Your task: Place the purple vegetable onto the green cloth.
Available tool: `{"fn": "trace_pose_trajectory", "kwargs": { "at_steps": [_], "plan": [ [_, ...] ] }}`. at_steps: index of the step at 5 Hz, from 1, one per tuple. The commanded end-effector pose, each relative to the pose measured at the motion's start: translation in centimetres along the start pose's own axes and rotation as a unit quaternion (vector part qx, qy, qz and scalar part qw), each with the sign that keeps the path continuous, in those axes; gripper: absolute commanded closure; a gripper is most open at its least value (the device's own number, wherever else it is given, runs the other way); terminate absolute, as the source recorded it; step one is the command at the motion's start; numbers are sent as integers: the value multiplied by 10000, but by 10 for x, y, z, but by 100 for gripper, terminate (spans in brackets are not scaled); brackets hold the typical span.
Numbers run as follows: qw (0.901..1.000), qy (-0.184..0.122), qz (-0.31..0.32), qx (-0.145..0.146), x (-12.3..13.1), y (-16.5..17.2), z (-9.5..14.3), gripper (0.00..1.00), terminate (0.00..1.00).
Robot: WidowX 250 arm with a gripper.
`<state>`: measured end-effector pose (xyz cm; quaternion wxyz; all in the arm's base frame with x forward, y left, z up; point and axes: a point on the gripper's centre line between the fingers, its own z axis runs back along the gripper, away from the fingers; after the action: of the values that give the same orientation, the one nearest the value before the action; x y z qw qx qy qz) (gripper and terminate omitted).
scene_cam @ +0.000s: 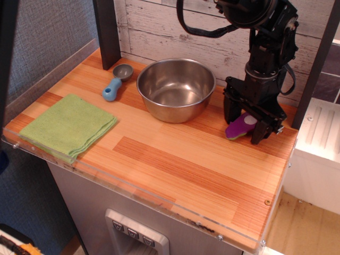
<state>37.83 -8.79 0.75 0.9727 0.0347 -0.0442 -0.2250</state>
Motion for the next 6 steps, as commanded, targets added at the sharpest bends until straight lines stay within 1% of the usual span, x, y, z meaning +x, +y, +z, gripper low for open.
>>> {"fn": "trace_pose_trajectory", "kwargs": {
  "at_steps": [1,2,3,4,5,6],
  "plan": [
    [9999,56,-153,-24,-4,-6,-4,100,0],
    [9997,-117,-166,-126,-6,-6,16,100,0],
    [9980,-577,-3,-266,-25,1,66,100,0],
    [9951,-882,417,-187,-67,27,115,100,0],
    [9934,-744,866,111,-109,55,137,100,0],
    [9863,-296,1578,391,-158,79,125,100,0]
  ]
}}
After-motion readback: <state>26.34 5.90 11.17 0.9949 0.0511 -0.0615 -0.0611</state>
